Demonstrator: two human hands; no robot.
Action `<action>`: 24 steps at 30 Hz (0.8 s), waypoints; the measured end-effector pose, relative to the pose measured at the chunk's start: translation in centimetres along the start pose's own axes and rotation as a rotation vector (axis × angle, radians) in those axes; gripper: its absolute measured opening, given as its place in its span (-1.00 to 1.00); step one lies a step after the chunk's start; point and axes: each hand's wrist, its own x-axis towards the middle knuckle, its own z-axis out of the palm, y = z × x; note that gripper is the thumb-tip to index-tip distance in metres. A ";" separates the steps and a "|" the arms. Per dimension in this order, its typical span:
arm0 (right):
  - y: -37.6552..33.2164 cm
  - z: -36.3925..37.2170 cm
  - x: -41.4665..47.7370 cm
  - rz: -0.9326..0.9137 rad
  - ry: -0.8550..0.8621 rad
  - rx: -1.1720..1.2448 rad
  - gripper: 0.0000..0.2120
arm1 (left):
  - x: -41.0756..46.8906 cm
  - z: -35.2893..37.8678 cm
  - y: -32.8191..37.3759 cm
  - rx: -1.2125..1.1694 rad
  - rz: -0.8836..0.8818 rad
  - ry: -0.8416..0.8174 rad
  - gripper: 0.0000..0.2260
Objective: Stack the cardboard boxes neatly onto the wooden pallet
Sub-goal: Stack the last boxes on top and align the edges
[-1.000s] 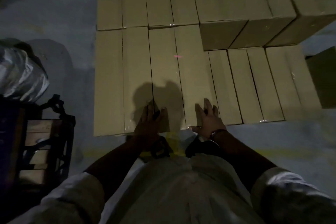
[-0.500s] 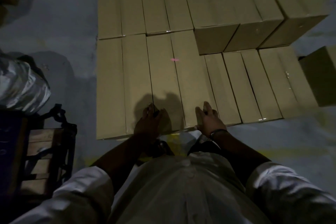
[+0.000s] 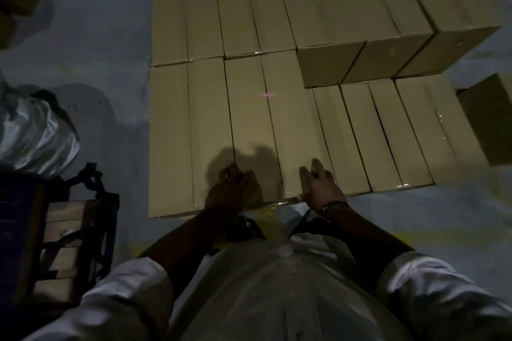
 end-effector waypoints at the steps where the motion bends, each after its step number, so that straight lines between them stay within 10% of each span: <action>1: -0.1 -0.1 -0.1 0.000 0.003 0.007 -0.23 | 0.0 0.0 0.0 0.012 0.003 0.000 -0.12; 24: -0.4 -0.6 0.3 0.021 -0.021 0.017 -0.23 | 0.3 0.9 -0.1 -0.008 0.003 0.012 -0.06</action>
